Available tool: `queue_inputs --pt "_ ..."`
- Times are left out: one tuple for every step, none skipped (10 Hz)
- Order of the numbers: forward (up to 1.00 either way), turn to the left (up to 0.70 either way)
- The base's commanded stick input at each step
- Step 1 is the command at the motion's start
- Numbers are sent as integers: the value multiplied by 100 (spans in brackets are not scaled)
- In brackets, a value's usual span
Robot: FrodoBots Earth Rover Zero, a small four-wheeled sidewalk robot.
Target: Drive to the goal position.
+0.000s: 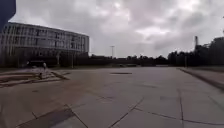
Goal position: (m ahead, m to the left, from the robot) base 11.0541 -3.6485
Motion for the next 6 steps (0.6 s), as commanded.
queue_inputs --pt "70 0" --pt "70 0" --pt "70 0" --pt "70 0" --pt "70 0" --pt "70 0"
